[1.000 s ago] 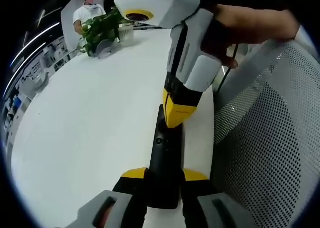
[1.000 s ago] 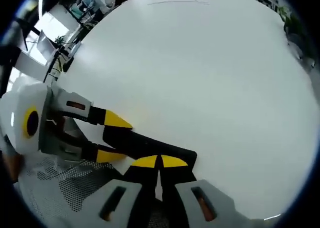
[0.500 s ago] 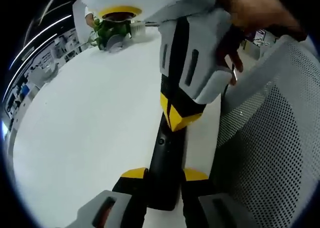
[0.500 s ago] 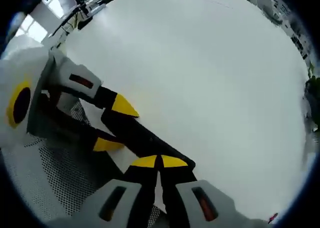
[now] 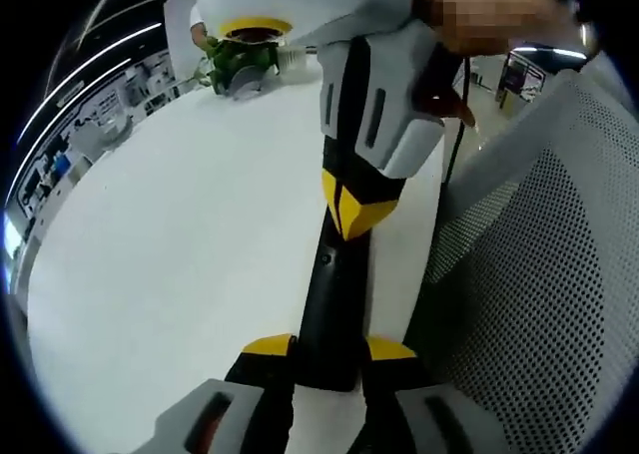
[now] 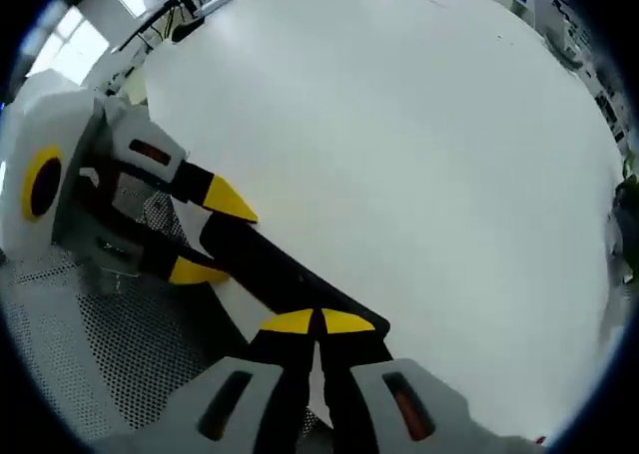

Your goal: Press the specified remote control buttons in sequence, fully releasing each button before pressing the next.

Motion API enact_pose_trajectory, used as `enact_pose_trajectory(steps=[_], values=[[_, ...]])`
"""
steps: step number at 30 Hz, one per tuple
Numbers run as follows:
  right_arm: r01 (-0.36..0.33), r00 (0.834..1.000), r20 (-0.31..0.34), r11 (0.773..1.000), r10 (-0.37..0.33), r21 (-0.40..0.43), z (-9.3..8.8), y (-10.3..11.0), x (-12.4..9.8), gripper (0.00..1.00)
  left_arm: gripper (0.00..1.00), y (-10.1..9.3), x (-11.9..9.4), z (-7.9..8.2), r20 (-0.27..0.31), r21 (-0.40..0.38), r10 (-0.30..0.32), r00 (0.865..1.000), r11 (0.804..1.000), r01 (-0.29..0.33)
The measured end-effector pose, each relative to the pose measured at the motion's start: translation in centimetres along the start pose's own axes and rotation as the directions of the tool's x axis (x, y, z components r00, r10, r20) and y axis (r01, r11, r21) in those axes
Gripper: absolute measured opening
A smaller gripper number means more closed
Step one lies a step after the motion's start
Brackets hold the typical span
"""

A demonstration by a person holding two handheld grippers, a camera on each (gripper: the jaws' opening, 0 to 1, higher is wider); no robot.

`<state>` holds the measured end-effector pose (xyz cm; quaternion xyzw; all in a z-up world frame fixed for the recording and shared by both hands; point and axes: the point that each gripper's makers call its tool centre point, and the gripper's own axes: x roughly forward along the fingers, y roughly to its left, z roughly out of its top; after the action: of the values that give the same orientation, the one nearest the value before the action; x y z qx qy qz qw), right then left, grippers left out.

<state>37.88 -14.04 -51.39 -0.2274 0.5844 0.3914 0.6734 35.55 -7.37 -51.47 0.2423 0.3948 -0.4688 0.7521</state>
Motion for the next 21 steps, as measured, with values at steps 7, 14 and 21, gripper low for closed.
enact_pose_trajectory(steps=[7, 14, 21], values=[[-0.09, 0.992, 0.101, 0.991, 0.081, 0.094, 0.0, -0.09, -0.11, 0.0, 0.25, 0.03, 0.05, -0.17, -0.021, 0.006, -0.003, 1.0, 1.0, 0.003], [-0.154, 0.985, 0.088, 0.984, 0.146, 0.093, -0.01, -0.06, -0.1, 0.0, 0.26, 0.01, 0.09, -0.27, -0.037, 0.006, 0.002, 0.999, 1.0, -0.002], [-0.142, 0.982, 0.108, 0.981, 0.156, -0.129, -0.13, 0.31, -0.24, 0.0, 0.25, 0.16, 0.28, -0.47, -0.037, 0.016, 0.0, 0.999, 1.0, 0.001]])
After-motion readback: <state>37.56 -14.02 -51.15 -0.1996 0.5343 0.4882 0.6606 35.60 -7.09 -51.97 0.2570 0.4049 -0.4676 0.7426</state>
